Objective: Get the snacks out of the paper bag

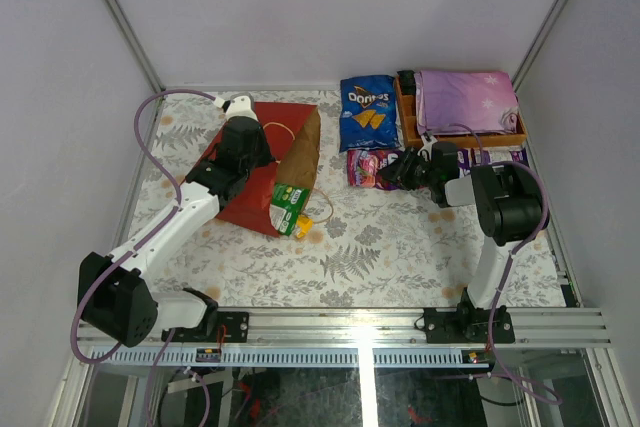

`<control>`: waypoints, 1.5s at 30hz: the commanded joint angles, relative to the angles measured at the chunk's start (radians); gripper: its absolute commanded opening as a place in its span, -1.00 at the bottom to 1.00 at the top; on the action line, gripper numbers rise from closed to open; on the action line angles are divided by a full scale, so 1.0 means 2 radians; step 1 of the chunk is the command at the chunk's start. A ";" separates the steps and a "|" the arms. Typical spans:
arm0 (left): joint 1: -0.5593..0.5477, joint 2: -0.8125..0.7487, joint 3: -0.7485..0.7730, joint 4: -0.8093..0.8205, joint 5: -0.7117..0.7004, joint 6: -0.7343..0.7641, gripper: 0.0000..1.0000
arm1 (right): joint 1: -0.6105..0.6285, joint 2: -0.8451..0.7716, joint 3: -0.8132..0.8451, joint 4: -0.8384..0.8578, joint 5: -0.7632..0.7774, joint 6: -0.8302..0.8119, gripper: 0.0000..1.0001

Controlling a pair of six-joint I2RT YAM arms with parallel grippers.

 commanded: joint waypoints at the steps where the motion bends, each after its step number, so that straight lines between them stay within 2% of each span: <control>1: 0.004 0.003 0.001 0.024 -0.009 0.008 -1.00 | -0.009 0.000 0.002 -0.015 0.009 -0.019 -0.14; 5: 0.004 -0.001 0.002 0.023 -0.009 0.008 -1.00 | -0.007 -0.057 0.008 -0.043 0.003 -0.047 -0.02; 8: 0.004 -0.002 0.002 0.022 -0.008 0.007 -1.00 | 0.012 -0.125 0.003 -0.072 0.027 -0.065 0.20; 13: 0.004 -0.003 0.001 0.022 -0.008 0.006 -1.00 | 0.107 -0.201 0.008 -0.108 0.098 -0.090 0.34; 21: 0.004 -0.003 0.001 0.011 -0.005 0.006 -1.00 | 0.243 -0.119 0.001 -0.020 0.093 -0.032 0.30; 25: 0.004 -0.002 0.001 0.007 -0.009 0.006 -1.00 | 0.286 -0.086 -0.011 0.005 0.099 -0.022 0.30; 33: 0.004 0.003 -0.001 0.008 -0.008 0.008 -1.00 | 0.296 -0.038 -0.048 0.094 0.071 0.040 0.20; 39: 0.004 0.007 -0.001 0.011 -0.008 0.010 -1.00 | 0.310 -0.001 -0.029 0.123 0.060 0.070 0.18; 45: 0.004 0.006 -0.002 0.009 -0.017 0.012 -1.00 | 0.320 0.030 -0.022 0.151 0.055 0.101 0.06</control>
